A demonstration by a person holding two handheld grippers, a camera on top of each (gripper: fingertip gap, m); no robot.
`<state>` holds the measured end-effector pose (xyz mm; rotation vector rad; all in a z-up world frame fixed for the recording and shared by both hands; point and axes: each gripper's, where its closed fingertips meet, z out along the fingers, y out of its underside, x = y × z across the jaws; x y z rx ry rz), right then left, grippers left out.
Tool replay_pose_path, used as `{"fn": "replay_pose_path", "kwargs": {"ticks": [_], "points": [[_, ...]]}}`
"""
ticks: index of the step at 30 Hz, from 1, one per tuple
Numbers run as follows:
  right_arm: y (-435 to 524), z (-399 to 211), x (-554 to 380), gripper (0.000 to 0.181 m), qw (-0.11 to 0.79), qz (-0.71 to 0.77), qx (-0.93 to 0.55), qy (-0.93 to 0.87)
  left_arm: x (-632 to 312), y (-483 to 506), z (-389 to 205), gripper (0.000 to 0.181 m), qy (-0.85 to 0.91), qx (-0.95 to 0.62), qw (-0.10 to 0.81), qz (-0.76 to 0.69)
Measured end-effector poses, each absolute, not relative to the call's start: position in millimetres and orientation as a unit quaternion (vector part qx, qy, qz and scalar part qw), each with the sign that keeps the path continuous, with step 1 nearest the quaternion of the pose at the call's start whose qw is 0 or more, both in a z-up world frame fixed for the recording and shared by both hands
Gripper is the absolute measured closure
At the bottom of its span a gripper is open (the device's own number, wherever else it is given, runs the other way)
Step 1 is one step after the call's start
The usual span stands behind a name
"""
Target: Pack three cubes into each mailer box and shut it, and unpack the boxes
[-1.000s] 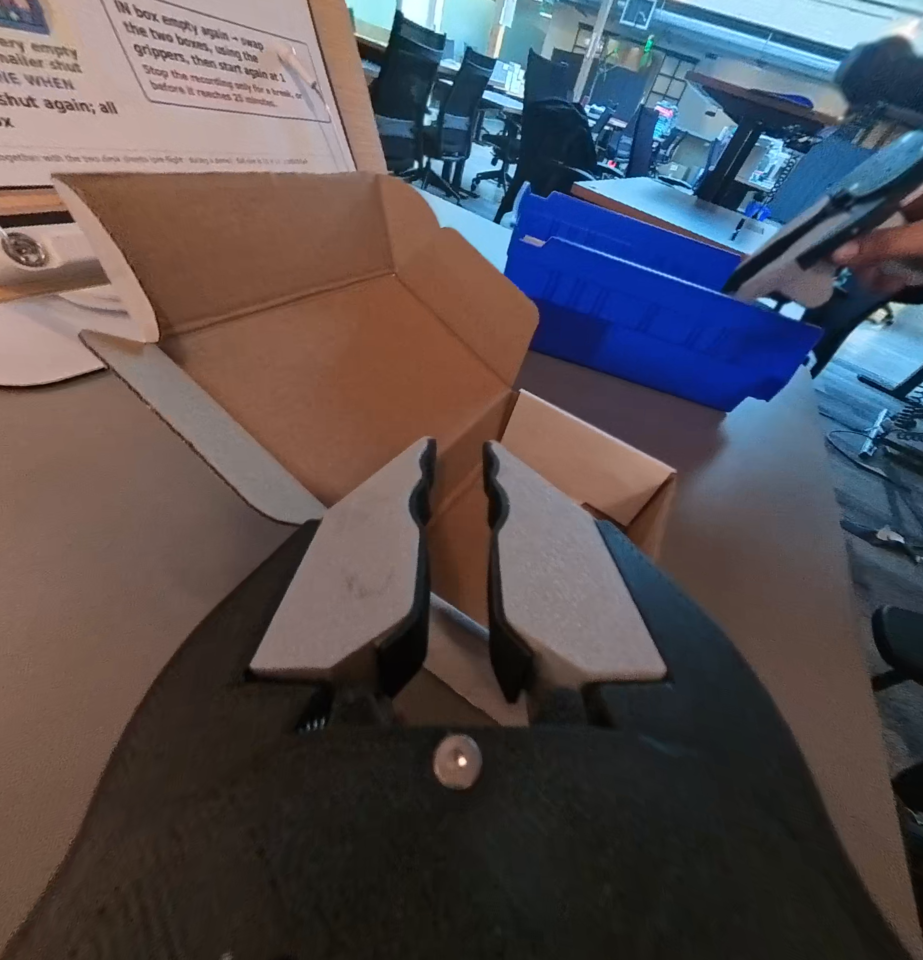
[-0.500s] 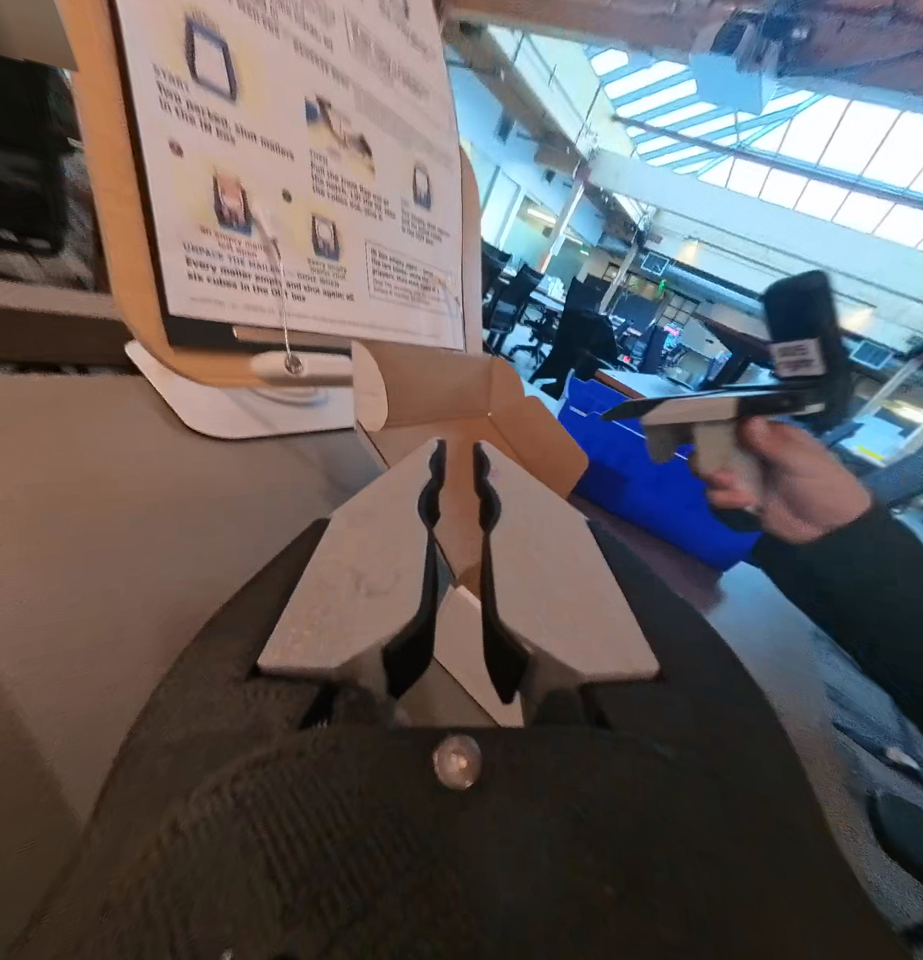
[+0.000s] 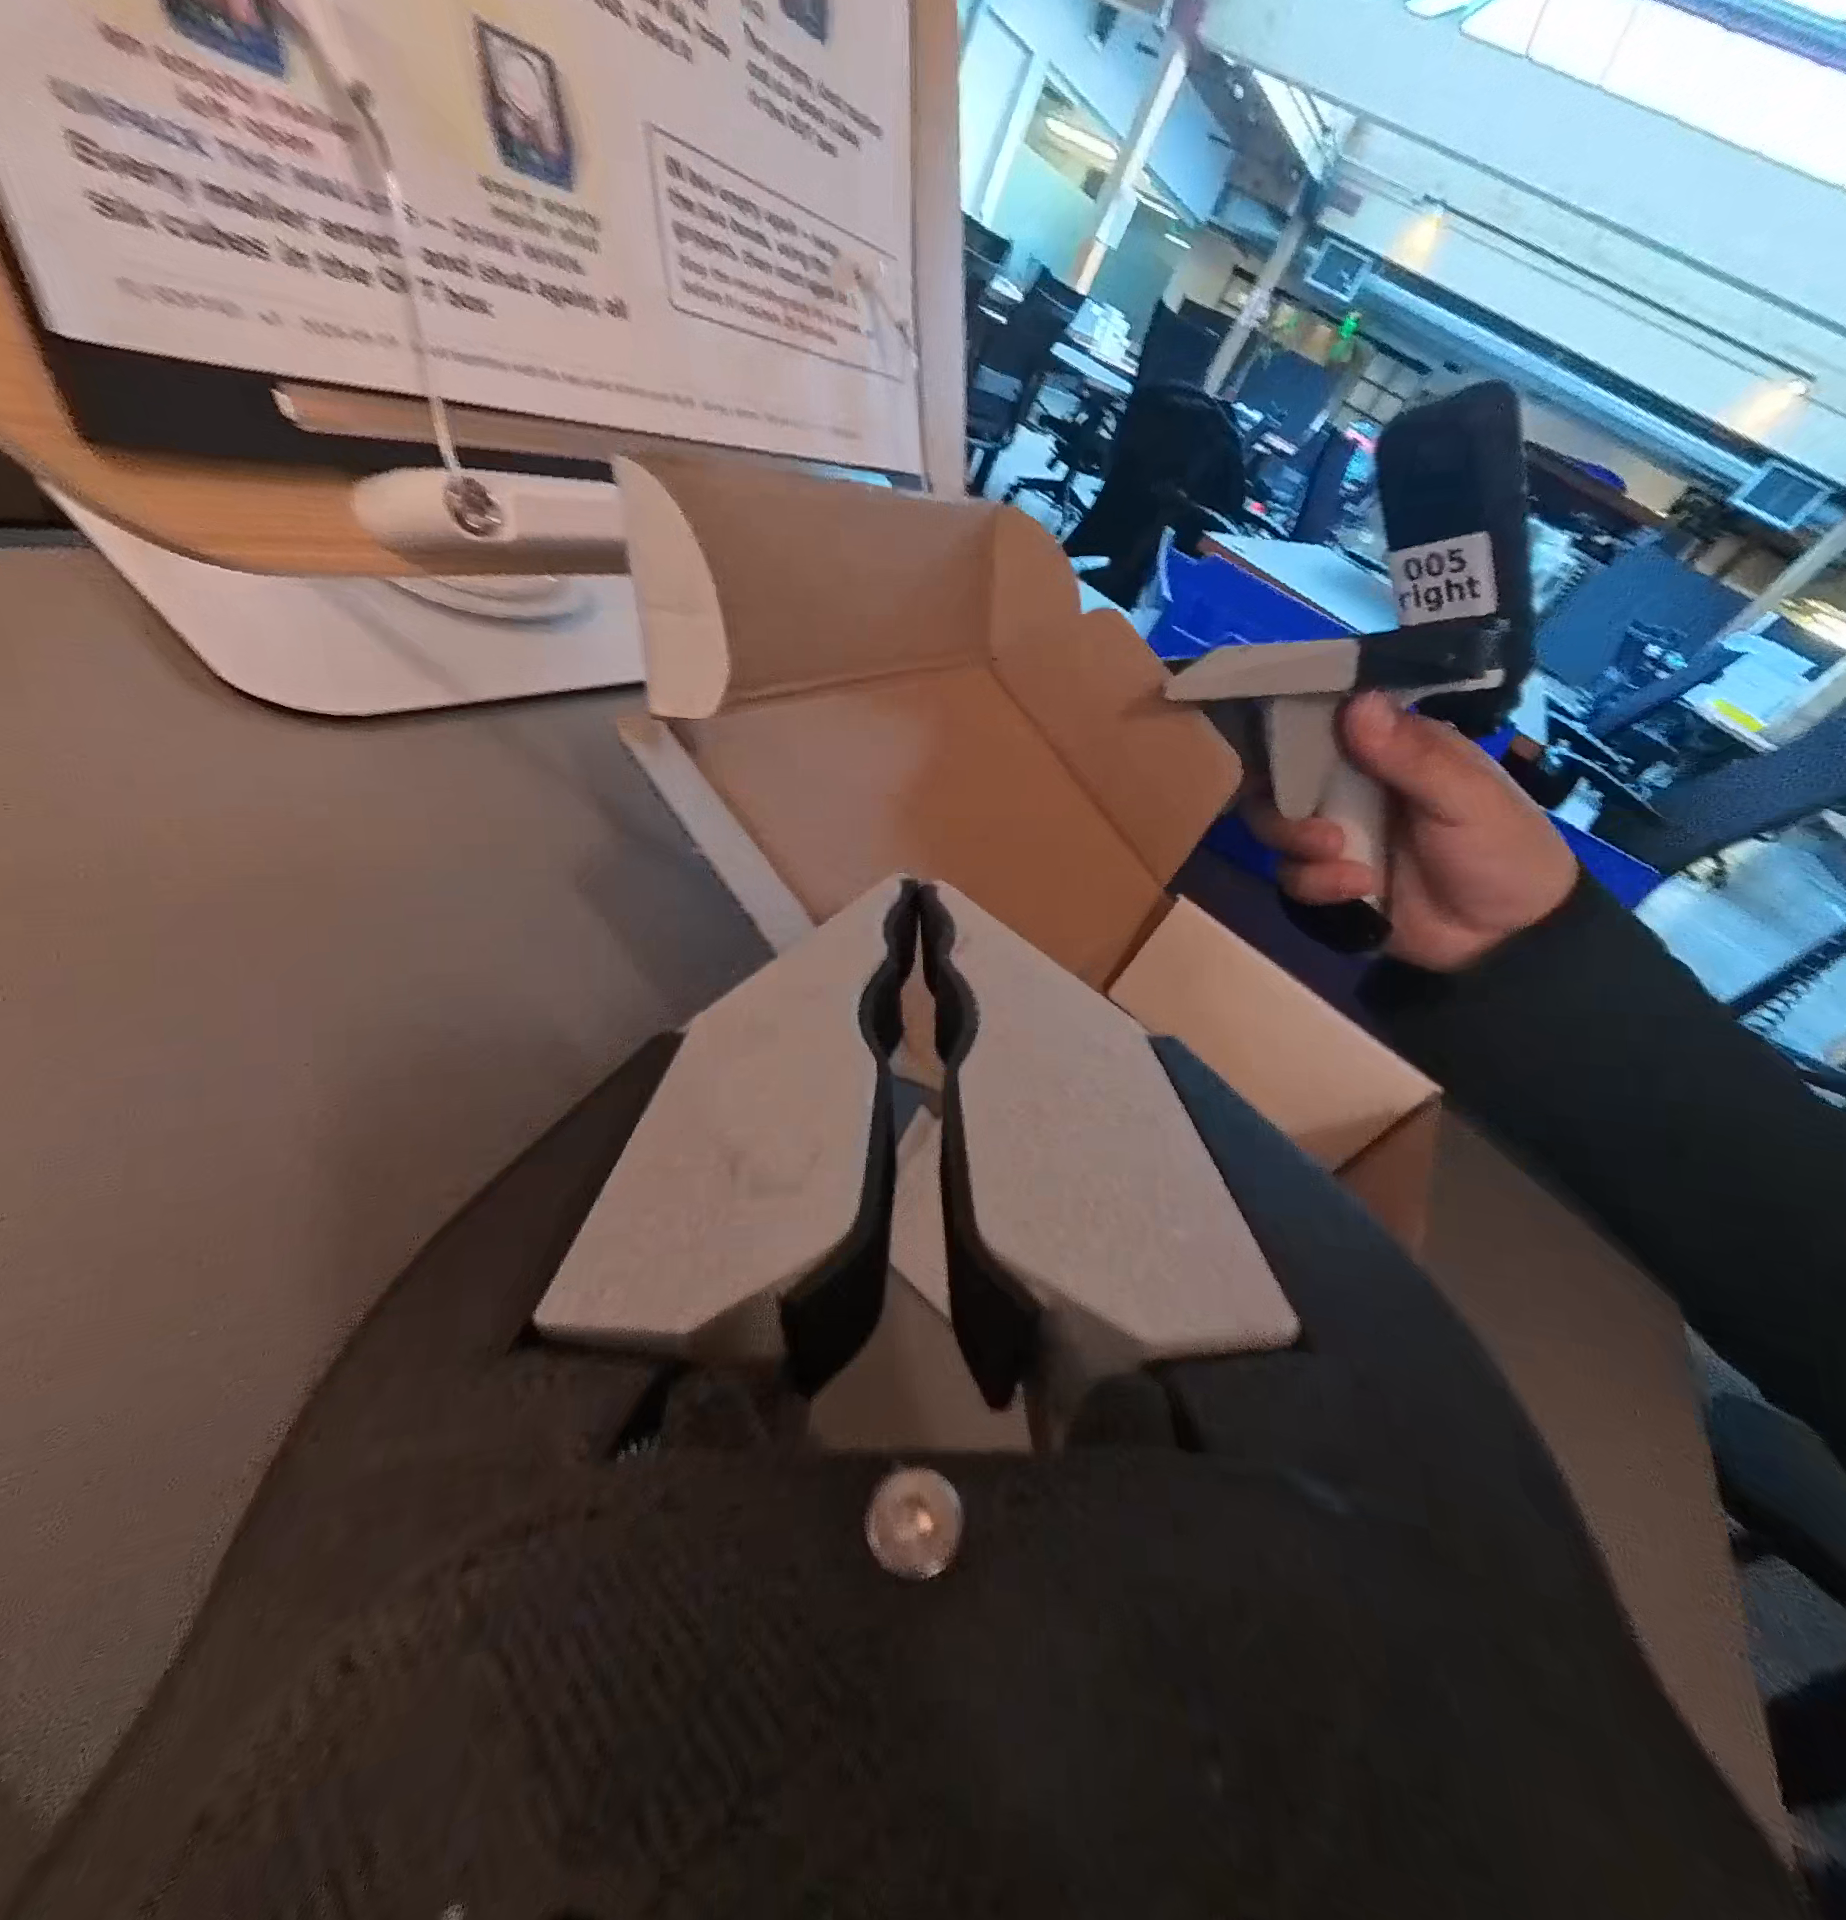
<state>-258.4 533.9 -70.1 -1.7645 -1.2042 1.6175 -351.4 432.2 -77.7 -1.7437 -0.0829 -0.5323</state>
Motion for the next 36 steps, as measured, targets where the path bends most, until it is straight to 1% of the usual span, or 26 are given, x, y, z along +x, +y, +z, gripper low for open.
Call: {"fn": "replay_pose_path", "kwargs": {"ticks": [4,5,7,9,10,12,15,18,20,22,23,27,29,33,36], "points": [[528.0,-68.6,-251.2,0.164,0.239,0.591,-0.629,-0.445,-341.5,433.6,-73.8,0.181,-0.009,-0.756,0.613,-0.229],[528.7,-68.0,-249.7,0.164,0.242,0.593,-0.628,-0.442,-342.1,432.2,-69.3,0.176,-0.008,-0.751,0.62,-0.228],[532.5,-68.0,-247.8,0.155,0.249,0.593,-0.63,-0.435,-345.2,427.1,-57.4,0.165,-0.018,-0.734,0.635,-0.241],[535.0,-68.7,-245.8,0.156,0.251,0.59,-0.633,-0.433,-356.6,421.7,-45.8,0.156,-0.048,-0.713,0.653,-0.25],[534.9,-67.7,-244.8,0.157,0.25,0.593,-0.632,-0.432,-365.7,420.2,-44.4,0.155,-0.072,-0.707,0.658,-0.251],[535.6,-65.6,-242.0,0.157,0.254,0.59,-0.633,-0.433,-386.1,421.4,-58.1,0.15,-0.127,-0.723,0.64,-0.228],[539.8,-66.1,-238.8,0.156,0.276,0.566,-0.639,-0.442,-388.4,425.8,-73.2,0.151,-0.128,-0.745,0.619,-0.211],[535.6,-68.2,-240.4,0.153,0.269,0.567,-0.638,-0.447,-381.6,428.6,-75.4,0.153,-0.116,-0.748,0.618,-0.215],[531.9,-67.8,-242.7,0.159,0.263,0.577,-0.633,-0.444,-369.6,428.7,-73.2,0.17,-0.089,-0.748,0.615,-0.232],[524.3,-65.2,-243.6,0.178,0.25,0.594,-0.619,-0.449,-363.3,429.6,-74.6,0.172,-0.07,-0.753,0.613,-0.229],[519.7,-63.4,-243.6,0.181,0.242,0.602,-0.611,-0.453,-361.5,429.7,-75.9,0.172,-0.059,-0.757,0.611,-0.223],[512.6,-61.4,-243.1,0.181,0.232,0.609,-0.6,-0.464,-360.1,429.1,-75.1,0.173,-0.043,-0.762,0.614,-0.201],[506.3,-61.3,-243.0,0.181,0.221,0.613,-0.591,-0.475,-360.2,429.3,-73.7,0.174,-0.018,-0.771,0.619,-0.145],[498.7,-58.8,-241.2,0.181,0.214,0.618,-0.577,-0.488,-357.2,429.6,-70.8,0.175,0.065,-0.781,0.62,0.03],[495.4,-57.9,-238.2,0.181,0.209,0.621,-0.568,-0.497,-346.8,429.7,-66.8,0.174,0.099,-0.773,0.623,0.064]]}}
